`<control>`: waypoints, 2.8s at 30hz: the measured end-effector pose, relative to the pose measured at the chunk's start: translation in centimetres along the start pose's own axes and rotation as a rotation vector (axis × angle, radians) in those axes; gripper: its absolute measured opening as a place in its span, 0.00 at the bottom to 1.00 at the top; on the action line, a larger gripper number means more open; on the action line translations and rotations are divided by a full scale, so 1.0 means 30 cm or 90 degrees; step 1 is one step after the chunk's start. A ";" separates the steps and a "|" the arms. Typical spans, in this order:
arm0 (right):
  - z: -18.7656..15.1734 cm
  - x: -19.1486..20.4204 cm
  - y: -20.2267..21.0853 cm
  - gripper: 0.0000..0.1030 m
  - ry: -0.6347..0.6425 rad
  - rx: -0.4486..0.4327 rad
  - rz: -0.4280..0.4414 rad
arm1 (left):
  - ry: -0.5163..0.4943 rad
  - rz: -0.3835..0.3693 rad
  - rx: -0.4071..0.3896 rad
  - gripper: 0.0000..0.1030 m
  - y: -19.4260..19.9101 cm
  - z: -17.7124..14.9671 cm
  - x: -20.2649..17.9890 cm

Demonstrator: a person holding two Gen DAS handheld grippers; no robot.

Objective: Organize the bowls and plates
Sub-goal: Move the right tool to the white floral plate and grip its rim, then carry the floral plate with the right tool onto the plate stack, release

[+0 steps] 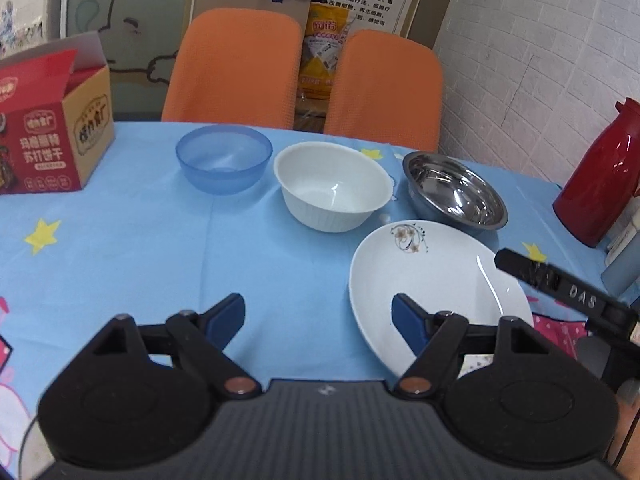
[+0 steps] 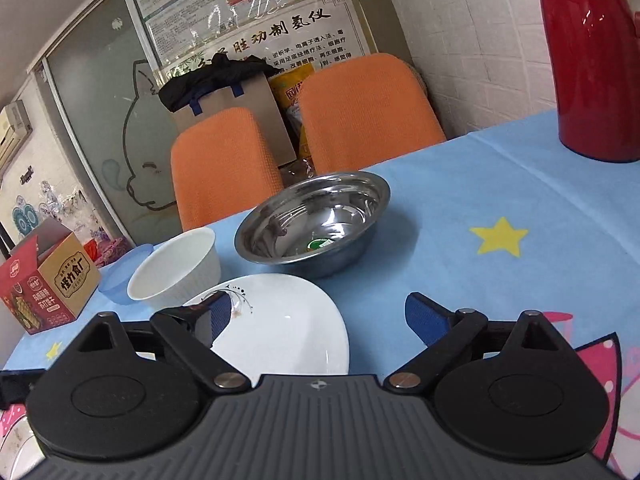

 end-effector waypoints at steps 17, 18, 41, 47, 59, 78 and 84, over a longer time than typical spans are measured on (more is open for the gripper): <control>-0.081 0.053 -0.048 1.00 0.126 0.083 -0.028 | 0.016 -0.015 0.080 0.72 -0.245 -0.028 -0.086; -0.085 0.058 -0.049 1.00 0.138 0.084 -0.032 | 0.013 -0.012 0.080 0.72 -0.245 -0.028 -0.086; -0.192 0.199 0.217 0.98 0.161 0.061 -0.064 | -0.043 -0.039 0.051 0.40 -0.032 -0.138 -0.118; -0.177 0.296 0.290 1.00 0.169 0.030 -0.050 | -0.034 -0.050 0.009 0.40 0.113 -0.122 -0.063; -0.271 0.647 0.338 1.00 0.226 0.023 0.073 | 0.001 0.062 -0.051 0.42 0.392 -0.152 0.262; -0.407 0.734 0.318 1.00 0.238 0.092 0.130 | 0.075 0.036 -0.045 0.59 0.442 -0.273 0.421; -0.346 0.709 0.347 1.00 0.208 0.033 0.121 | 0.112 0.039 -0.073 0.69 0.496 -0.235 0.455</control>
Point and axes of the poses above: each gripper's, at about its wrist camera, not at the fingertips, and y roughly against the way its jaws point, x to its left, z to its top, the point moved 6 cm from there along -y, roughly the way its jaws point, and after that the axes turned 9 degrees about -x, right-handed, at the moved point
